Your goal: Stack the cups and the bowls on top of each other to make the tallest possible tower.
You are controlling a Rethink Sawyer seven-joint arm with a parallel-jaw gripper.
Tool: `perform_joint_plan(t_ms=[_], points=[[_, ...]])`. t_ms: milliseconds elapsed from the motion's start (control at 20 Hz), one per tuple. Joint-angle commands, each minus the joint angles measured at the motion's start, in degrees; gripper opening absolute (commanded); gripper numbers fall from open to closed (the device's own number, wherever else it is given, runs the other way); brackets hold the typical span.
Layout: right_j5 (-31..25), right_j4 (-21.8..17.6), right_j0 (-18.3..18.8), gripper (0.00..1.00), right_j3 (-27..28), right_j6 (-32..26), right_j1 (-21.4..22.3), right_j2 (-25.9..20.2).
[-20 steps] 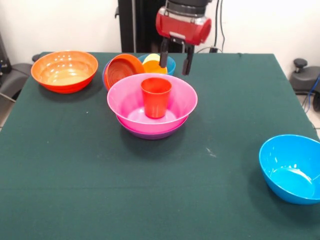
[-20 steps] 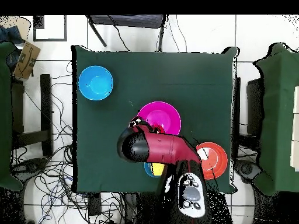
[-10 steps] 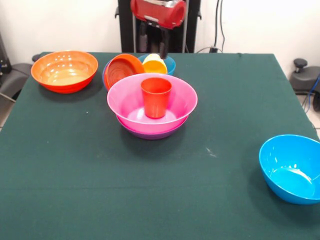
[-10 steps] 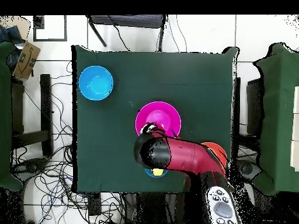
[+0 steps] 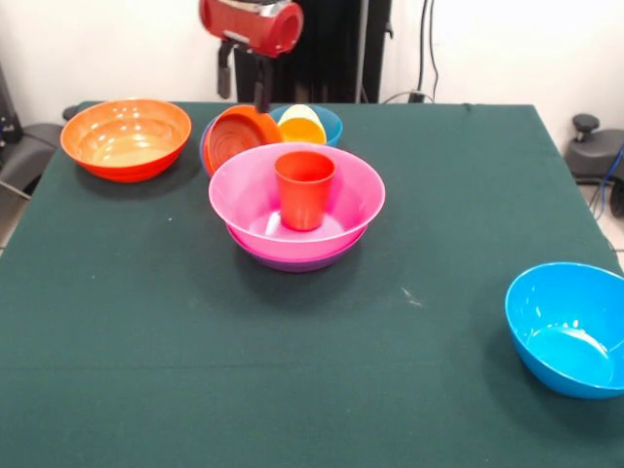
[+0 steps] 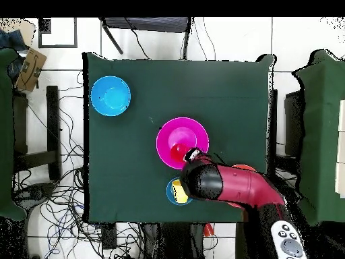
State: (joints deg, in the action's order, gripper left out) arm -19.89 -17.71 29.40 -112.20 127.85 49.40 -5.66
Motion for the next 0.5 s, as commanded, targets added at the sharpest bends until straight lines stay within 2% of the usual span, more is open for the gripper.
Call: perform_joint_plan(t_ms=[50, 250, 500], points=[[5.9, -11.5, 3.0, 1.00, -3.7, -9.7, -6.4, -6.8], [7.1, -15.2, 5.4, 1.00, -1.3, -9.2, -10.3, -8.2], [7.7, -18.2, 5.4, 1.00, 1.8, -6.6, -12.3, -7.1]])
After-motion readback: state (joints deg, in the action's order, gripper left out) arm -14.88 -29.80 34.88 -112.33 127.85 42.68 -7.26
